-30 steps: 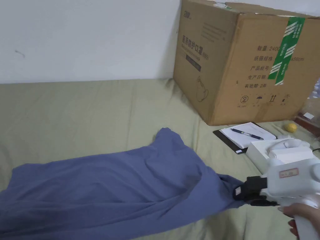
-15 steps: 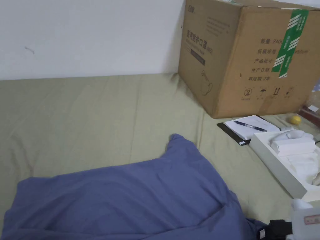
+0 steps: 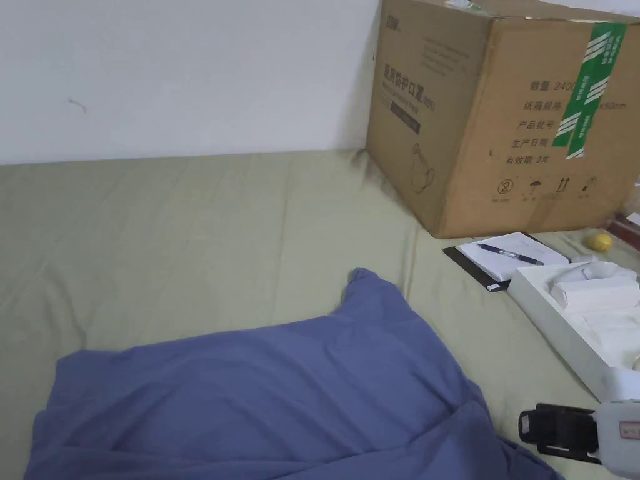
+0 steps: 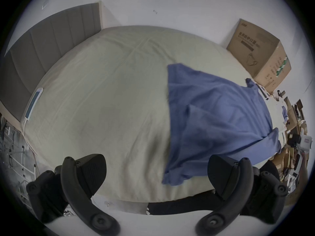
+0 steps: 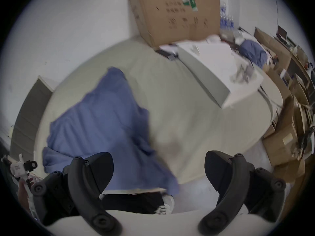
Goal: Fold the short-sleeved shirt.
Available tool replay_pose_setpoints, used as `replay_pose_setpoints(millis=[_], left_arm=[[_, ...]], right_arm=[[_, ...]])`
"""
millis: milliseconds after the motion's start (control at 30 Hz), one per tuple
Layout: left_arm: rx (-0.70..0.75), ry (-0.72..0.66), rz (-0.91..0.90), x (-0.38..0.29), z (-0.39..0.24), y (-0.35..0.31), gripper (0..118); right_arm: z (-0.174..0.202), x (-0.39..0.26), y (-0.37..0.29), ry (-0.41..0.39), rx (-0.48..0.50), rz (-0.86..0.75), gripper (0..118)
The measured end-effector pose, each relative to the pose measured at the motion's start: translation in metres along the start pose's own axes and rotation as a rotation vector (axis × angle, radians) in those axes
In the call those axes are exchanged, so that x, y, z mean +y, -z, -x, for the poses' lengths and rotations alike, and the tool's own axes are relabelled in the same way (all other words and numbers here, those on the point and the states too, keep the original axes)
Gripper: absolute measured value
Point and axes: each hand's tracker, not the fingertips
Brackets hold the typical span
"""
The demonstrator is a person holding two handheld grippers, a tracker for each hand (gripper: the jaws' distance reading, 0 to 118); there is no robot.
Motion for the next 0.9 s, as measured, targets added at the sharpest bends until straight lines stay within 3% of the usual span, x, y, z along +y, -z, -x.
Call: replay_pose_setpoints(millis=[67, 100, 133, 167, 200, 233, 300, 367, 400, 500, 567, 733, 767, 833, 867, 900], left_arm=[[-0.036, 0.026, -0.056, 0.002, -0.013, -0.015, 116], [-0.076, 0.042, -0.139, 0.001, -0.019, -0.025, 106], [-0.129, 0.057, -0.227, 0.0, -0.027, -0.036, 87], [-0.149, 0.069, -0.277, -0.001, -0.034, -0.043, 55], [-0.165, 0.087, -0.315, -0.001, -0.039, -0.047, 10], [-0.149, 0.12, -0.341, -0.001, -0.049, -0.05, 0], [-0.114, 0.165, -0.395, 0.002, -0.064, -0.054, 0], [-0.176, 0.194, -0.408, 0.017, -0.072, -0.054, 0], [-0.186, 0.198, -0.41, 0.028, -0.075, -0.054, 0], [-0.161, 0.166, -0.353, 0.085, -0.076, -0.037, 0], [-0.109, 0.128, -0.253, 0.133, -0.072, -0.009, 0], [-0.144, 0.079, 0.036, 0.211, -0.046, 0.102, 3], [-0.123, 0.087, 0.079, 0.217, -0.044, 0.121, 17], [-0.082, 0.113, 0.131, 0.223, -0.041, 0.155, 99], [-0.056, 0.128, 0.159, 0.224, -0.038, 0.172, 118], [-0.015, 0.145, 0.162, 0.222, -0.034, 0.183, 112]], right_arm=[[0.026, 0.003, -0.02, -0.052, 0.13, -0.101, 109], [0.041, 0.002, -0.033, -0.087, 0.206, -0.182, 106], [0.06, -0.001, -0.046, -0.141, 0.273, -0.26, 99], [0.077, -0.003, -0.055, -0.195, 0.298, -0.302, 83], [0.092, -0.005, -0.061, -0.241, 0.313, -0.339, 30], [0.11, -0.008, -0.066, -0.293, 0.336, -0.369, 0], [0.139, -0.017, -0.058, -0.331, 0.338, -0.418, 0], [0.157, -0.023, -0.046, -0.352, 0.468, -0.399, 0], [0.164, -0.025, -0.041, -0.365, 0.488, -0.389, 0], [0.17, -0.017, -0.049, -0.426, 0.471, -0.396, 0], [0.177, -0.011, -0.051, -0.467, 0.475, -0.393, 0], [0.179, -0.001, -0.031, -0.446, 0.492, -0.313, 0], [0.177, -0.001, -0.024, -0.442, 0.489, -0.301, 0], [0.177, 0.003, -0.014, -0.443, 0.472, -0.279, 0], [0.176, 0.004, -0.008, -0.445, 0.465, -0.263, 0], [0.174, 0.005, -0.001, -0.446, 0.459, -0.245, 0]])
